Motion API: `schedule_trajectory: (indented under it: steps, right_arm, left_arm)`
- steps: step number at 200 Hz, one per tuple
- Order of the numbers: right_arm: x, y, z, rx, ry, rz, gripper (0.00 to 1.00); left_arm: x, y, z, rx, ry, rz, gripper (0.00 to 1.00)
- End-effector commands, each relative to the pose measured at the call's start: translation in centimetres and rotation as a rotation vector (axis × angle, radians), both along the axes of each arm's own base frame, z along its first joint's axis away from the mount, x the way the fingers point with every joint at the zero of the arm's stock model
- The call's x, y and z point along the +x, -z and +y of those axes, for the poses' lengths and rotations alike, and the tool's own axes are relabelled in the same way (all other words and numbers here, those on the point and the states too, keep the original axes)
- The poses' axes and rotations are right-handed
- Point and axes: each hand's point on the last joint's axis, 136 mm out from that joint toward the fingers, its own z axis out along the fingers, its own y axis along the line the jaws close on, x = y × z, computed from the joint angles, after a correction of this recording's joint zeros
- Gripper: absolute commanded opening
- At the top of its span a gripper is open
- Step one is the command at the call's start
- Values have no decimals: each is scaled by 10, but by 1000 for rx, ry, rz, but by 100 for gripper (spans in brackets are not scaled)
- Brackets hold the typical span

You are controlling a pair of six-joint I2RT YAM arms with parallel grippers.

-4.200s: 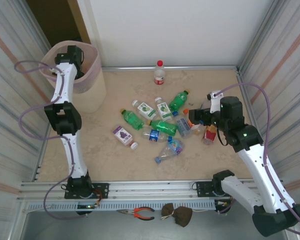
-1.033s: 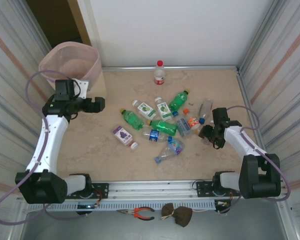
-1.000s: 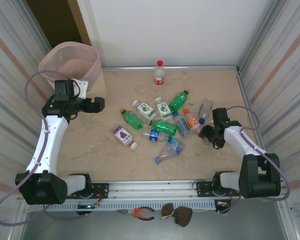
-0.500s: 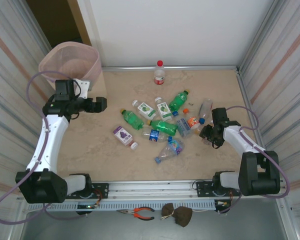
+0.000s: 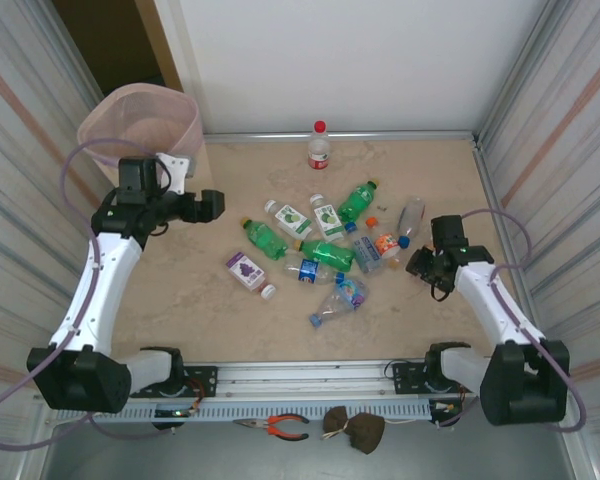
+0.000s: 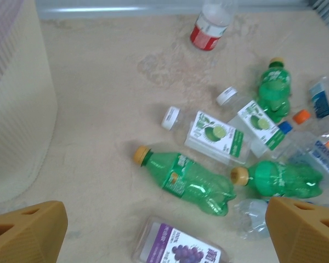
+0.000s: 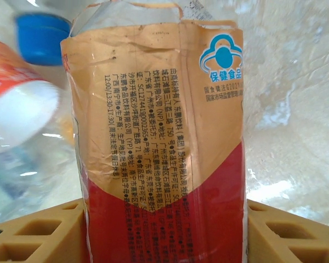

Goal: Put the plastic bottles in the bin

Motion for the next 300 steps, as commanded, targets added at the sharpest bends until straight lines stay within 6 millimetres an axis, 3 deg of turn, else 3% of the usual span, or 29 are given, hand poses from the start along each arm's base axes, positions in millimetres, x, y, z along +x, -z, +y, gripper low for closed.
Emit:
schedule_trajectory:
  steps: [1,39,67,114,170,204,236,300]
  right_arm:
    - [5,-44,4,-22,-55,-101,60]
    - [19,-129,56,58,-367,-472,59]
    - [14,-190,101,117,-597,-737,57]
    - [-18,-266,162,237,-920,-1011,54]
    - [-65,-338,200,389,-1146,-1240,53]
    - [-91,-370,212,475,-1230,-1328,54]
    - [-107,-387,219,533,-1289,-1368,54]
    - [-118,-383,228,518,-1355,-1360,55]
  left_arm:
    - [-2,-32,-18,-87,39,-84,93]
    - [-16,-68,-54,-188,190,-185,93]
    - [-36,-104,-87,-249,334,-314,93]
    - [-87,-159,-147,-297,633,-494,92]
    - [-150,-201,-192,-347,918,-673,92]
    - [-174,-220,-212,-393,1011,-744,95]
    - [-189,-233,-230,-424,1083,-768,95]
    - [-213,-250,-251,-521,1207,-734,86]
